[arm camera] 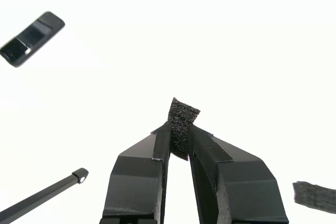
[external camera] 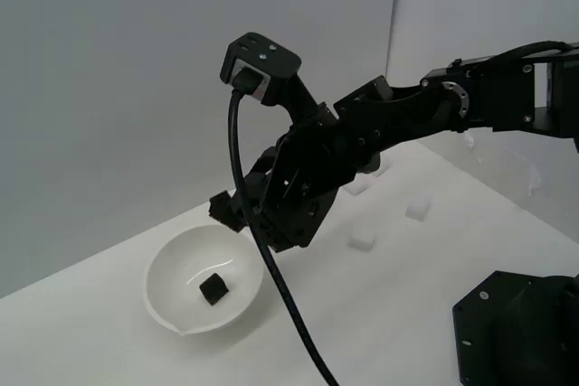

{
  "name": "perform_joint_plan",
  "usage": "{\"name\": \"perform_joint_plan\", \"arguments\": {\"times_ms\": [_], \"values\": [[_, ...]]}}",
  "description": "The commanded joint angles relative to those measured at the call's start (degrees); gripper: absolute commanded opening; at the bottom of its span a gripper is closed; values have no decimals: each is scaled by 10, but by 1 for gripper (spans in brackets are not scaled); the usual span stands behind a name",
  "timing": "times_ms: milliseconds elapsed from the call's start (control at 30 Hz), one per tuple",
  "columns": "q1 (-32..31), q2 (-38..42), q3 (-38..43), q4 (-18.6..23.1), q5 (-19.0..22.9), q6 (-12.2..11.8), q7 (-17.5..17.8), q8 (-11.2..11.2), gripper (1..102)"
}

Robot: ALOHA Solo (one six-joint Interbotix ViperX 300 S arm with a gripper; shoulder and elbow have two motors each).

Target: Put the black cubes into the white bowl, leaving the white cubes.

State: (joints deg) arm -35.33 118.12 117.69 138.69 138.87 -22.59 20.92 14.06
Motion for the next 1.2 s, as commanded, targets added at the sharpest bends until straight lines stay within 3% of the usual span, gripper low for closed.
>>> {"name": "perform_joint_plan", "arguments": {"times_ms": [0, 167, 200, 333, 400, 867, 1167], "values": [[-15, -7, -4, -15, -18, -8, -7, 4, 3], [-30, -18, -14, -22, -25, -8, -32, 3, 9], [-33, -18, -15, -22, -27, -8, -35, 3, 17], [-33, -29, -25, -27, -32, -17, -35, 3, 67], [-33, -37, -34, -28, -33, -28, -35, 4, 82], [-38, -47, -43, -28, -33, -31, -34, 5, 83], [85, 3, 6, 13, 11, 4, -19, 11, 83]]}}
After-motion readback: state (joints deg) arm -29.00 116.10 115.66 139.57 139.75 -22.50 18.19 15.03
